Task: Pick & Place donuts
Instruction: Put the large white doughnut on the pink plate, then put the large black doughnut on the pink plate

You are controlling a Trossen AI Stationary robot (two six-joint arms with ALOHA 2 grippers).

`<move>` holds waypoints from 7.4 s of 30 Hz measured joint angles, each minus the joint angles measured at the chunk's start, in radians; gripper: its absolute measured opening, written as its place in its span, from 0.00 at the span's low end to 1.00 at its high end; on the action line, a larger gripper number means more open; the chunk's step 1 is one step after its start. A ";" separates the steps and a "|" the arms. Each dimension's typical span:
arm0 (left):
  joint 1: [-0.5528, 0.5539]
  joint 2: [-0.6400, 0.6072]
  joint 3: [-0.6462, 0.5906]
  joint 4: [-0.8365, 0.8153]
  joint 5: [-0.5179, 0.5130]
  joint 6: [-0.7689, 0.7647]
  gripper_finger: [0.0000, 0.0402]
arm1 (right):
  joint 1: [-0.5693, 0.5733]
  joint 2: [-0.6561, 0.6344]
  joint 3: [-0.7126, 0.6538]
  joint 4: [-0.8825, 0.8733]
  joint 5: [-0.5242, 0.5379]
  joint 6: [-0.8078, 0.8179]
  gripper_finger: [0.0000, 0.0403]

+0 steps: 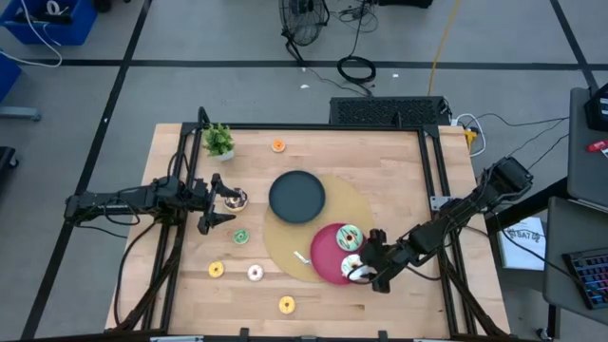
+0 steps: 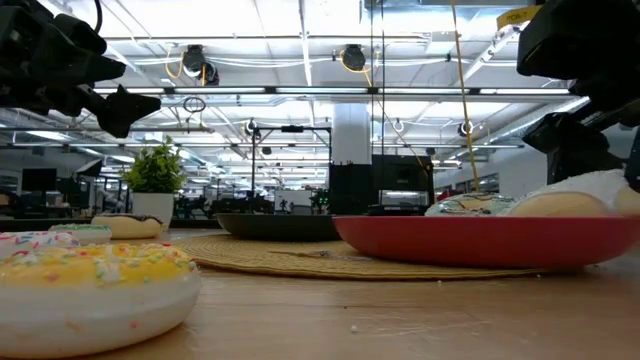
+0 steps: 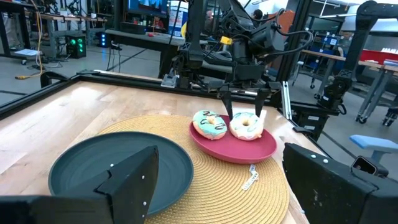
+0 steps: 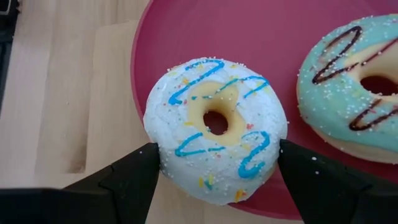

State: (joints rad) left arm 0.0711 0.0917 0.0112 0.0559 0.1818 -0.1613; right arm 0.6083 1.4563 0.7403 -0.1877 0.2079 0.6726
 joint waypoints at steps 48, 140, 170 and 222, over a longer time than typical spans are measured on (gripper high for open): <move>0.000 0.000 0.000 0.000 0.000 0.000 0.84 | 0.016 -0.004 0.000 0.053 0.106 -0.052 0.99; 0.000 0.000 0.000 0.106 -0.018 0.055 0.84 | -0.592 -0.104 -0.403 1.293 0.287 -0.711 0.13; 0.022 0.364 0.276 -0.467 -0.414 -0.324 0.83 | -0.595 -0.104 -0.412 1.253 0.288 -0.710 0.13; -0.025 0.967 0.474 -0.553 -0.297 -0.224 0.83 | -0.595 -0.104 -0.412 1.252 0.285 -0.710 0.13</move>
State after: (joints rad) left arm 0.0460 1.0584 0.4850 -0.4971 -0.1150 -0.3848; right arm 0.0128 1.3521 0.3286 1.0641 0.4931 -0.0372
